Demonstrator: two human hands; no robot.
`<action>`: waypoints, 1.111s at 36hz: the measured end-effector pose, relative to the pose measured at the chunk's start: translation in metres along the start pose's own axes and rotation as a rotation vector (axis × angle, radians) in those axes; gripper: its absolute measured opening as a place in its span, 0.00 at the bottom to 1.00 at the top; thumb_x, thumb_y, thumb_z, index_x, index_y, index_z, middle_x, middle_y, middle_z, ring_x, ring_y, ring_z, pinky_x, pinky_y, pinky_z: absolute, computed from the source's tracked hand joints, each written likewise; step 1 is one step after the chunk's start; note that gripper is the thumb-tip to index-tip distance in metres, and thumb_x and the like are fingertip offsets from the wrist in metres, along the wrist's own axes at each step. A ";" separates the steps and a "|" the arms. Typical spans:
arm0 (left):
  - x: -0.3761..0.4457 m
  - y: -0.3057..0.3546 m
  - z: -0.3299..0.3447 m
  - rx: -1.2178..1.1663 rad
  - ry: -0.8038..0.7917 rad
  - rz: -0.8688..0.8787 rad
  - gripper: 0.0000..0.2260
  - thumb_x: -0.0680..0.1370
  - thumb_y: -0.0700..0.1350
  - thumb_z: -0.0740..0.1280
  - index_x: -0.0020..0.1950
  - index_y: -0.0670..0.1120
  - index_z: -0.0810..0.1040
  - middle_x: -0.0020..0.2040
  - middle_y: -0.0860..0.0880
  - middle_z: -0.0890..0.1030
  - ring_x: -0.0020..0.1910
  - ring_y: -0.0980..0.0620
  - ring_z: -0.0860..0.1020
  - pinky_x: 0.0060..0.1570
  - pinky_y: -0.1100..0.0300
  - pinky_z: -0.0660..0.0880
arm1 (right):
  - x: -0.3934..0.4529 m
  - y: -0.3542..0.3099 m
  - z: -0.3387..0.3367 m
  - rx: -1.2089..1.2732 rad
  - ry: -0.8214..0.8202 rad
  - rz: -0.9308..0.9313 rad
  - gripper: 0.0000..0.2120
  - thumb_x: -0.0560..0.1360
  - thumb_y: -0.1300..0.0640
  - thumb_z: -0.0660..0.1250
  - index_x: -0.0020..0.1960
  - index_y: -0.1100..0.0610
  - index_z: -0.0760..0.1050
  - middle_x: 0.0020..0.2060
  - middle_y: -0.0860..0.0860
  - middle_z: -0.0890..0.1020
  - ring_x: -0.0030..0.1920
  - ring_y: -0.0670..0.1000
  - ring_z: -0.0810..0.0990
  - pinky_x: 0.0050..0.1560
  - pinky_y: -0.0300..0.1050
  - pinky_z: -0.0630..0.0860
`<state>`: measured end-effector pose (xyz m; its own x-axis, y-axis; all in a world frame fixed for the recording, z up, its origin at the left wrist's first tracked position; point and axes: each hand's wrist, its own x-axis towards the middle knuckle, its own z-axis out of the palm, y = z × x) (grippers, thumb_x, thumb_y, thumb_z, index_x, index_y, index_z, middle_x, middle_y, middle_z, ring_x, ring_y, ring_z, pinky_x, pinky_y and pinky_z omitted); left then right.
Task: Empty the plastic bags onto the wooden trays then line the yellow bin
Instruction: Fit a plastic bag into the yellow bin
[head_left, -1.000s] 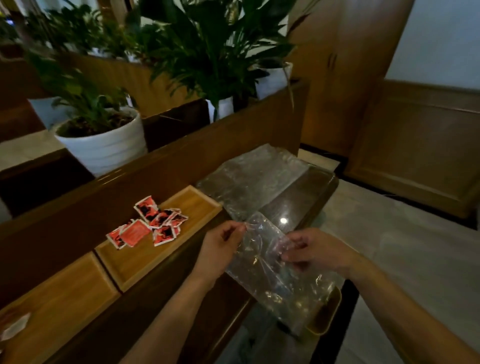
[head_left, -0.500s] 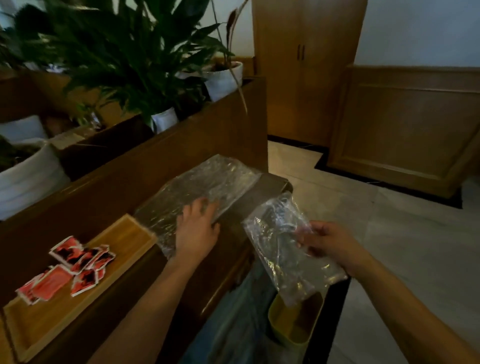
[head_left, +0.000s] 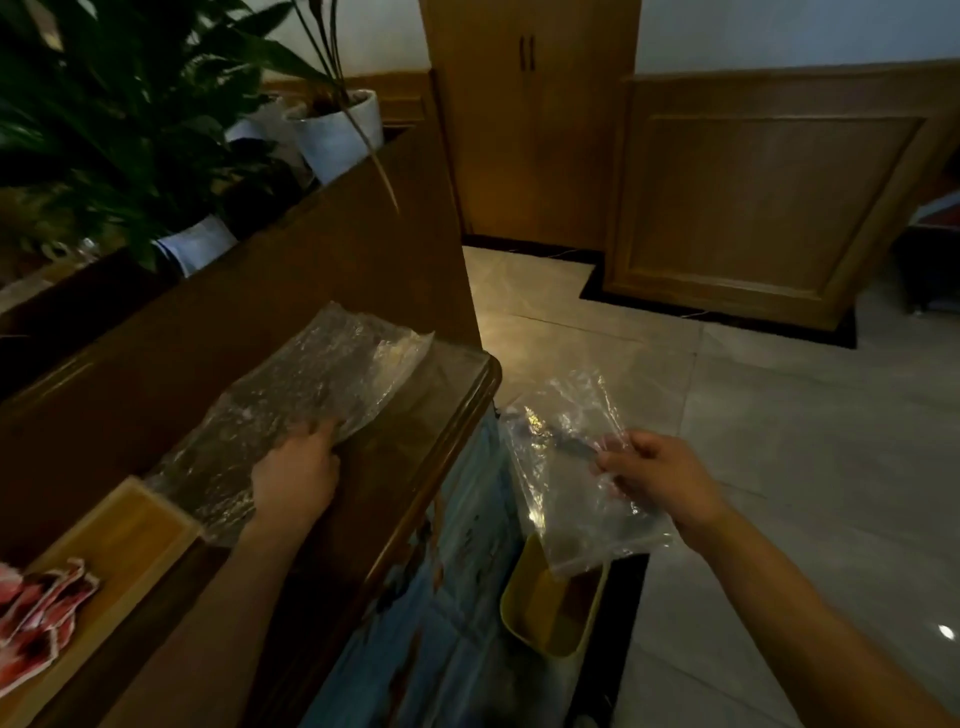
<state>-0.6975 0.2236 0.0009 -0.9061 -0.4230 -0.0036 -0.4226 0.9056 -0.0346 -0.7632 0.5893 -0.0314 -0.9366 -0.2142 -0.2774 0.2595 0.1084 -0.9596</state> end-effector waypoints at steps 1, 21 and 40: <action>0.001 0.003 0.001 -0.045 0.014 0.010 0.20 0.80 0.44 0.60 0.72 0.50 0.67 0.64 0.42 0.74 0.57 0.40 0.77 0.48 0.45 0.78 | 0.000 0.000 0.000 0.007 0.013 -0.003 0.02 0.72 0.64 0.72 0.43 0.59 0.83 0.41 0.67 0.83 0.35 0.56 0.75 0.40 0.50 0.74; 0.003 0.188 -0.013 -1.355 -0.198 0.305 0.10 0.79 0.41 0.68 0.59 0.48 0.79 0.49 0.46 0.81 0.51 0.43 0.80 0.50 0.49 0.80 | -0.032 0.007 -0.016 0.153 0.412 -0.051 0.12 0.76 0.64 0.67 0.58 0.58 0.79 0.46 0.58 0.84 0.41 0.53 0.82 0.36 0.37 0.79; -0.020 0.247 0.047 -1.471 -0.463 0.272 0.12 0.79 0.42 0.67 0.53 0.60 0.78 0.50 0.62 0.81 0.51 0.68 0.79 0.52 0.67 0.77 | -0.040 0.090 -0.035 0.127 0.657 0.122 0.11 0.75 0.61 0.69 0.57 0.52 0.80 0.43 0.54 0.85 0.41 0.51 0.83 0.36 0.39 0.77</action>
<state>-0.7826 0.4545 -0.0550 -0.9880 0.0303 -0.1516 -0.1492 0.0692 0.9864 -0.7109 0.6415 -0.1052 -0.8370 0.4311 -0.3371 0.3606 -0.0290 -0.9323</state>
